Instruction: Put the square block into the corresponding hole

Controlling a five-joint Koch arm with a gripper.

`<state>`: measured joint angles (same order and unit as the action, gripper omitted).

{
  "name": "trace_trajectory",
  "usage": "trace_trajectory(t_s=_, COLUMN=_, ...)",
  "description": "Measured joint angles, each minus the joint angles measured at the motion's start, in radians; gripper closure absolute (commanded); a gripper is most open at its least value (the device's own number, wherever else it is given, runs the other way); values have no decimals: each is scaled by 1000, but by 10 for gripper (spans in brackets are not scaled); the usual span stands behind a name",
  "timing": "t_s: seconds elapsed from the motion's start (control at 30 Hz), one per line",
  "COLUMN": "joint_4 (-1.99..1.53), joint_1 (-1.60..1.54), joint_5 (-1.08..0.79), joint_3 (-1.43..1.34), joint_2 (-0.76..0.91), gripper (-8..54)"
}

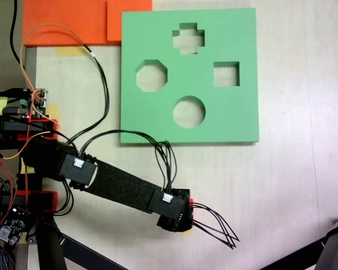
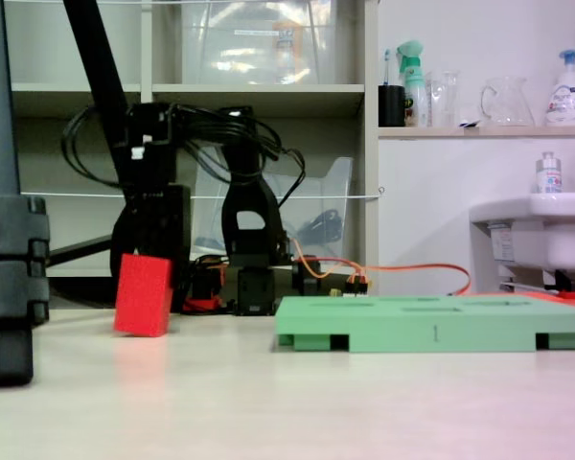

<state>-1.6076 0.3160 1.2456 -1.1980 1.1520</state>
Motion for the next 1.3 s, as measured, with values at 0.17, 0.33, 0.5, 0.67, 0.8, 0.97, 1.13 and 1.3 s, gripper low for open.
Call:
trace_trajectory(t_s=0.17, joint_4=-51, joint_1=-109, joint_5=123, joint_3=-6, joint_2=135, gripper=288)
trace_trajectory(t_s=0.33, joint_4=-72, joint_1=-268, joint_5=276, joint_3=46, joint_2=290, gripper=289)
trace_trajectory(t_s=0.5, joint_4=-77, joint_1=-476, joint_5=515, joint_3=164, joint_2=285, gripper=334)
trace_trajectory(t_s=0.67, joint_4=-81, joint_1=-670, joint_5=693, joint_3=495, joint_2=107, gripper=334)
trace_trajectory(t_s=0.8, joint_4=-91, joint_1=-747, joint_5=762, joint_3=716, joint_2=-78, gripper=334)
trace_trajectory(t_s=0.97, joint_4=-74, joint_1=-779, joint_5=805, joint_3=764, joint_2=-199, gripper=334)
trace_trajectory(t_s=1.13, joint_4=-54, joint_1=-815, joint_5=819, joint_3=764, joint_2=-239, gripper=334)
trace_trajectory(t_s=1.3, joint_4=-26, joint_1=-819, joint_5=834, joint_3=764, joint_2=-252, gripper=334)
